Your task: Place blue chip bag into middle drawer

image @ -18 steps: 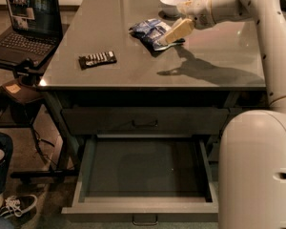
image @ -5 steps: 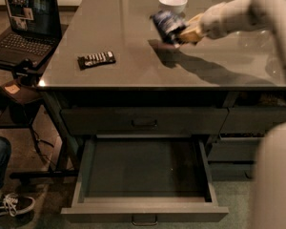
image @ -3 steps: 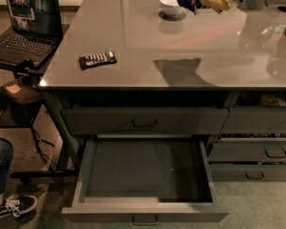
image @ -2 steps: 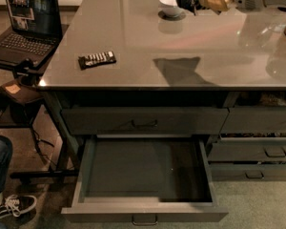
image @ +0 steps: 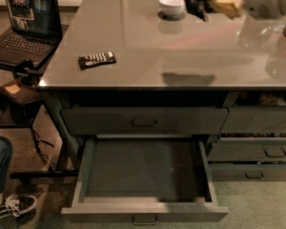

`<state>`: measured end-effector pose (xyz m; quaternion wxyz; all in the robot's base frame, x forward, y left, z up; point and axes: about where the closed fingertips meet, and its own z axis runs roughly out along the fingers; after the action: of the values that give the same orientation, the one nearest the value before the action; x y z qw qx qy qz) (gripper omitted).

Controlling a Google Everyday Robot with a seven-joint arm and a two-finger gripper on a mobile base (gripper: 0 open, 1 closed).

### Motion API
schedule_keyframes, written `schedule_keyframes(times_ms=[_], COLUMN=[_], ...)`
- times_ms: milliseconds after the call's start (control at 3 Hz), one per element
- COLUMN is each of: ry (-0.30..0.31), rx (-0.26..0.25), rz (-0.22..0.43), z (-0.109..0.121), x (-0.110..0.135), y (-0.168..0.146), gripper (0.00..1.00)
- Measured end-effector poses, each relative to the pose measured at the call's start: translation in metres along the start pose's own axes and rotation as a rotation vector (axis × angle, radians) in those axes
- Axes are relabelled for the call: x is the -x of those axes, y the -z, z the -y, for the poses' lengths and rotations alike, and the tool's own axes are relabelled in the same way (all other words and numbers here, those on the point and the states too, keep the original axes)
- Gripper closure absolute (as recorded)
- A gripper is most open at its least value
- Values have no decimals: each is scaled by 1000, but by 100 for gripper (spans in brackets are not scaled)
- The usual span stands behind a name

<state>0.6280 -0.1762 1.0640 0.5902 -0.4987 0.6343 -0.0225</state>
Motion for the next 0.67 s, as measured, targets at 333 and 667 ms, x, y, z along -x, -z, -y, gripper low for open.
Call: schedule_keyframes(times_ms=[333, 667], ry=[-12, -33], rx=[-34, 9], rz=[-176, -239], z=[-36, -69], x=[-23, -51], y=[67, 71], gripper=[100, 100])
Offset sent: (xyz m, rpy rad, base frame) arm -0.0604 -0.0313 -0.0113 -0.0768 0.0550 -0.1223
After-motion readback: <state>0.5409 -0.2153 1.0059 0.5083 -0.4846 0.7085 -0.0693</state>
